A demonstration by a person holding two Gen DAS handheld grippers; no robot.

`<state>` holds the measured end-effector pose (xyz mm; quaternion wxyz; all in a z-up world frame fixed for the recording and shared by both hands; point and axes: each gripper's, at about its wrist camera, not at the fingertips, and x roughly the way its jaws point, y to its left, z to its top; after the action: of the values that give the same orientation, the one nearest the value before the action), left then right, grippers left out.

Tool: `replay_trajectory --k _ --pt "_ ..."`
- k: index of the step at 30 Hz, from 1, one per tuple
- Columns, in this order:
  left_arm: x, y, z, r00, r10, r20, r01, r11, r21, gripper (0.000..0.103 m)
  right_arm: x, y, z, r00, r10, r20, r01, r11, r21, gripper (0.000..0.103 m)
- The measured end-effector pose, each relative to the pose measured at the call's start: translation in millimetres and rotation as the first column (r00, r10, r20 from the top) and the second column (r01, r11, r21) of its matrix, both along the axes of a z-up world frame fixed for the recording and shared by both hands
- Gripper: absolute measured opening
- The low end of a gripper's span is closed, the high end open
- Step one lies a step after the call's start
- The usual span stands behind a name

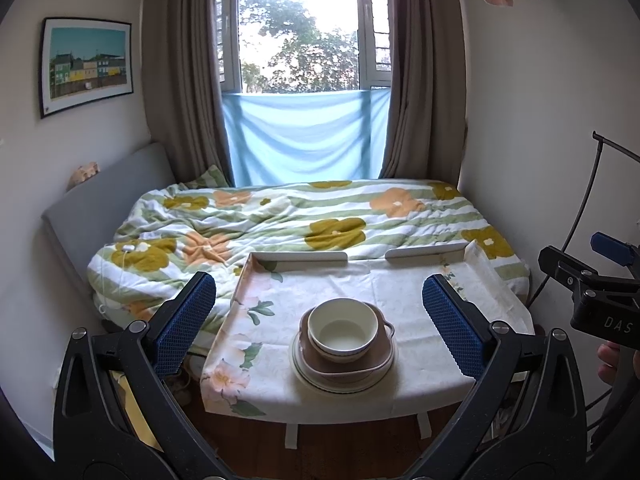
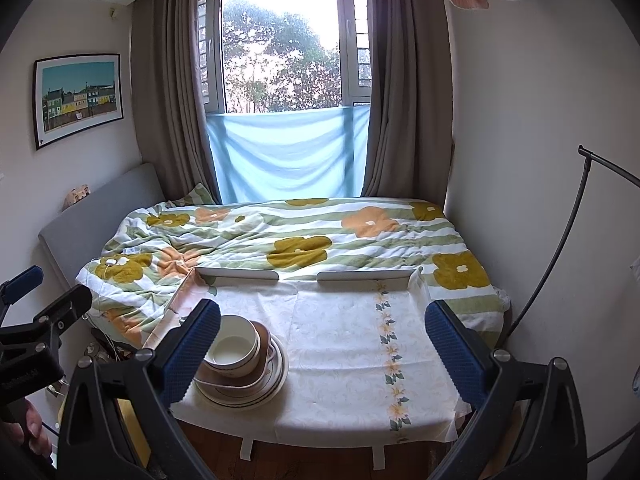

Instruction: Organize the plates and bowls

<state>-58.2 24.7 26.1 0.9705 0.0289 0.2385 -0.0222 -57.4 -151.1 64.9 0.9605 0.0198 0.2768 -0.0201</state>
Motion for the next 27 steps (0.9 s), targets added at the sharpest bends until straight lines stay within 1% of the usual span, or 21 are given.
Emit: replay_trajectory --k 9,21,27 --pt "1.8 -0.3 -2.6 1.000 0.010 -0.006 -0.010 1.000 -0.001 0.103 1.6 5.0 -3.5 1.000 0.002 -0.020 -0.002 1.000 -0.002 0.102" --pt "2.3 -1.3 -3.5 1.000 0.012 -0.006 -0.012 1.000 0.001 0.103 5.5 5.4 -4.5 1.000 0.002 -0.024 -0.002 1.000 -0.002 0.102" --pt "4.4 2.7 -9.5 1.000 0.014 -0.003 -0.014 1.000 0.013 0.103 5.5 5.8 -4.6 1.000 0.001 -0.027 -0.001 1.000 -0.002 0.102"
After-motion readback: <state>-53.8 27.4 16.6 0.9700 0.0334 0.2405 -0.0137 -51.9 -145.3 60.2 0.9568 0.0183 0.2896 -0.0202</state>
